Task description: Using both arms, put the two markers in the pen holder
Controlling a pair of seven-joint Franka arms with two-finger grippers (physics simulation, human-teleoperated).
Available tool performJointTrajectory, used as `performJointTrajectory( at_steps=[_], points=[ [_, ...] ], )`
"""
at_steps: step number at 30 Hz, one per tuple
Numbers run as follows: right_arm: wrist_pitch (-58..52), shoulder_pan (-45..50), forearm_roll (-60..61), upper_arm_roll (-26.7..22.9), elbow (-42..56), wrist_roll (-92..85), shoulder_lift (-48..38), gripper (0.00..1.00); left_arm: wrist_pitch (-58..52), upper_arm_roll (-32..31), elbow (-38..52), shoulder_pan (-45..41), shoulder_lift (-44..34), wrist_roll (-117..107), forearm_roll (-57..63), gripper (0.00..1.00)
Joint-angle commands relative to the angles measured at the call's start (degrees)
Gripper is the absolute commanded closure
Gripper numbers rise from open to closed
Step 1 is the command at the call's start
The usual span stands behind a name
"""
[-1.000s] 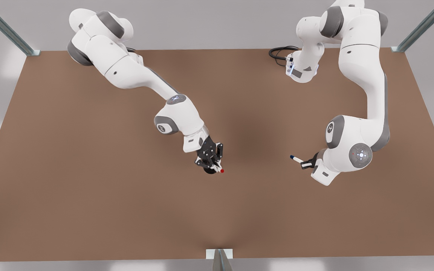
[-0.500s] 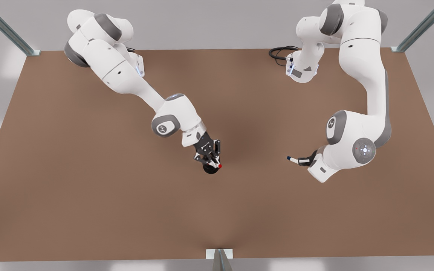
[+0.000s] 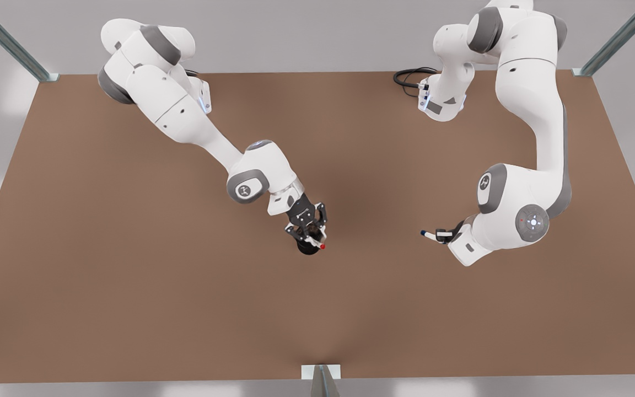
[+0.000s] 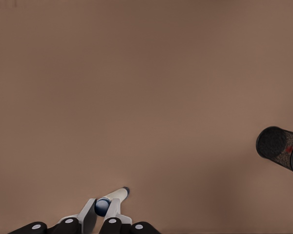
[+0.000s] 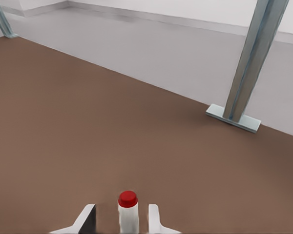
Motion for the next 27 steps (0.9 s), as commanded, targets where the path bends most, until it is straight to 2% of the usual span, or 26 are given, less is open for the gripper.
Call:
performJointTrajectory(
  at_steps=[1, 3, 4, 5, 6, 7, 8, 9, 10, 11, 12, 13, 15, 17, 18, 19, 20, 27],
  points=[
    [-0.22, -0.15, -1.07, 0.03, 0.03, 11.32, -0.04, 0.0, -0.1, 0.0, 0.02, -0.1, -0.06, 5.99, -0.45, 0.79],
    [-0.3, -1.28, -0.46, 0.56, 1.08, 11.06, -0.74, 0.0, -0.1, -0.44, 0.11, -1.15, -0.15, 5.38, -0.45, 0.79],
    [-1.0, -3.83, 3.57, 2.05, 1.17, 10.36, -2.32, 0.0, -0.1, -0.61, 0.37, -1.33, -0.24, 5.19, -0.8, 0.79],
    [-7.66, -4.28, 10.15, 3.72, 1.17, 5.02, -4.86, 0.0, 0.34, -2.27, 1.86, -1.77, -0.06, 8.52, -0.8, 0.79],
    [-16.35, -6.9, 23.31, 7.05, 1.6, -8.66, -7.33, 0.0, 1.92, -3.68, 3.71, -1.77, 0.99, 9.77, -1.76, 0.79],
    [-36.56, -9.29, 36.97, 14.44, 10.99, -25.57, -7.33, 0.0, 4.56, -4.3, 4.41, -1.77, 1.78, 11.61, -4.23, 0.79],
    [-56.08, -9.73, 46.1, 17.96, 21.28, -33.31, -7.33, 0.0, 4.91, -4.83, 5.82, -1.77, 2.83, 11.7, -5.64, 0.79],
    [-64.9, -9.38, 64.37, 8.34, 25.7, -41.48, -16.27, 0.0, 5.52, -5.71, 6.17, -1.86, 3.63, 11.09, -8.09, 0.79],
    [-66.3, -5.95, 83.12, -12.33, 18.67, -56.68, -25.08, 0.0, 9.48, -6.41, 6.17, -2.65, 4.51, 6.44, -10.03, 0.79],
    [-73.68, -3.93, 87.87, -24.3, 14.18, -67.33, -30.44, 0.0, 11.24, -7.03, 6.17, -4.06, 4.77, 4.85, -10.56, 0.79],
    [-80.96, -4.01, 88.84, -26.6, 14.08, -70.93, -30.71, 0.0, 13.08, -7.12, 6.17, -5.46, 5.03, 2.57, -10.56, 0.79],
    [-82.48, -4.54, 88.93, -26.77, 14.17, -71.38, -30.19, 0.0, 14.75, -7.2, 6.17, -7.04, 5.56, 0.63, -10.56, 0.79],
    [-85.03, -4.63, 88.75, -26.07, 20.4, -75.23, -24.22, 0.0, 17.04, -7.38, 6.17, -9.5, 5.91, -2.71, -10.65, 0.79],
    [-90.14, -4.54, 88.4, -25.63, 28.51, -75.78, -19.02, 0.04, 18.89, -7.29, 6.17, -12.58, 6.88, -5.53, -10.56, 0.79],
    [-79.08, -4.54, 88.05, -26.07, 14.39, -76.47, -27.17, 0.04, 18.89, -7.21, 6.17, -12.76, 7.06, -5.53, -10.56, 0.79],
    [-76.24, -4.45, 88.58, -27.65, 11.01, -80.08, -29.57, 0.03, 19.15, -7.29, 6.17, -13.55, 7.41, -5.61, -10.56, 0.79],
    [-75.89, -4.28, 88.58, -27.74, 12.51, -80.08, -28.96, 0.0, 19.94, -7.29, 6.17, -14.08, 7.5, -6.4, -10.56, 0.79],
    [-77.47, -4.45, 88.67, -26.51, 12.33, -79.55, -28.95, 0.0, 23.9, -7.21, 6.17, -17.42, 7.93, -12.03, -10.56, 0.79]
  ],
)
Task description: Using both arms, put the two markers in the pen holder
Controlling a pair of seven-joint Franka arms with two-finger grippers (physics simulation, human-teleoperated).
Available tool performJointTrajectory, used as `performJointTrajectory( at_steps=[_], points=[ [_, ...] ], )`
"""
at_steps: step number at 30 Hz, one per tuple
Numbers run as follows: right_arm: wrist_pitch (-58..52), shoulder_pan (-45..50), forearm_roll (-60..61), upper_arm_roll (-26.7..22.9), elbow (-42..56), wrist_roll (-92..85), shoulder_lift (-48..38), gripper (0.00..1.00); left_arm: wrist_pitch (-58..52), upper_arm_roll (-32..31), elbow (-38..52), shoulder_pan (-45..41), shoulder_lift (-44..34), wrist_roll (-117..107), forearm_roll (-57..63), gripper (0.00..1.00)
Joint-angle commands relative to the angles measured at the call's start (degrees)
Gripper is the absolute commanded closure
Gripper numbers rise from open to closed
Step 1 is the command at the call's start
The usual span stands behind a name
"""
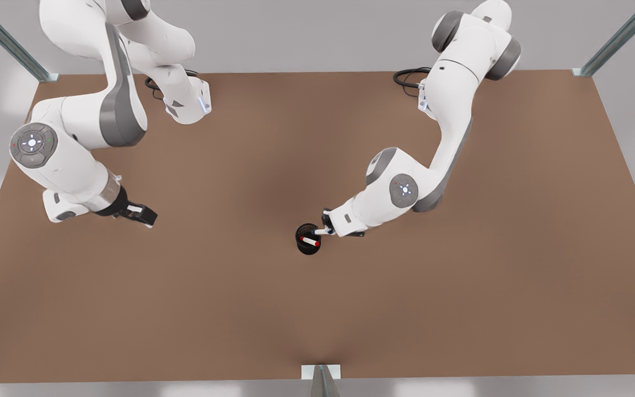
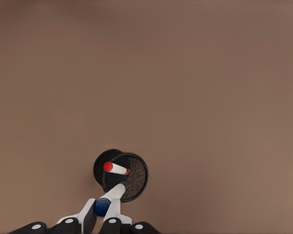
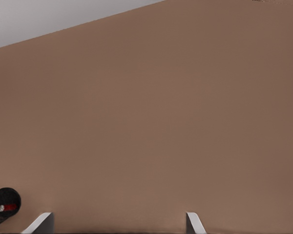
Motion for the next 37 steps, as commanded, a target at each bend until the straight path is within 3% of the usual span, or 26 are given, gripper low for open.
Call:
performJointTrajectory(
  at_steps=[1, 15, 16, 17, 22, 24, 25, 28, 31, 37],
  points=[
    [-2.21, 0.06, 0.4, 0.06, 0.03, -28.93, -0.09, 0.0, 3.38, 0.01, 0.03, -0.35, 0.16, -8.04, -0.63, 0.79],
    [-2.21, -0.21, -0.22, 0.23, 1.61, -21.82, -0.09, 0.0, 6.02, 0.1, -3.31, -1.93, 1.83, -8.56, -0.45, 0.79],
    [-2.21, -0.21, -0.13, 0.23, 1.61, -21.64, -0.09, 0.0, 6.02, 0.1, -3.31, -1.93, 2.27, -8.91, -0.54, 0.55],
    [-2.21, -0.21, -0.13, 0.23, 1.52, -21.55, -0.09, 0.0, 6.02, 0.1, -3.31, -1.93, 2.8, -9.0, -0.63, 0.0],
    [-2.3, -0.21, -0.13, 0.23, 1.34, -21.55, -0.09, 0.0, 4.01, 1.5, -2.87, -0.79, 1.75, -9.0, 0.51, 0.0],
    [-2.3, -0.21, -0.13, 0.23, 1.34, -21.55, -0.09, 0.0, -19.27, 3.7, -0.15, 8.08, -4.13, -1.46, 9.9, 0.0],
    [-2.3, -0.21, -0.13, 0.23, 1.34, -21.64, -0.09, 0.0, -23.68, 3.53, -0.06, 11.95, -7.48, 2.59, 15.98, 0.0],
    [-2.3, -0.29, -0.13, 0.23, 1.34, -21.99, -0.09, 0.0, -34.41, 5.46, 0.03, 21.97, -17.59, 8.31, 16.42, 0.0],
    [-2.3, -0.29, -0.13, 0.23, 1.34, -22.26, -0.09, 0.0, -35.64, 3.18, -0.23, 23.73, -22.34, 8.05, 27.5, 0.0],
    [-2.3, -0.38, -0.04, 0.14, 1.26, -22.52, -0.09, 0.0, -37.31, 1.33, 0.03, 24.17, -22.51, 8.4, 27.06, 0.0]
  ],
)
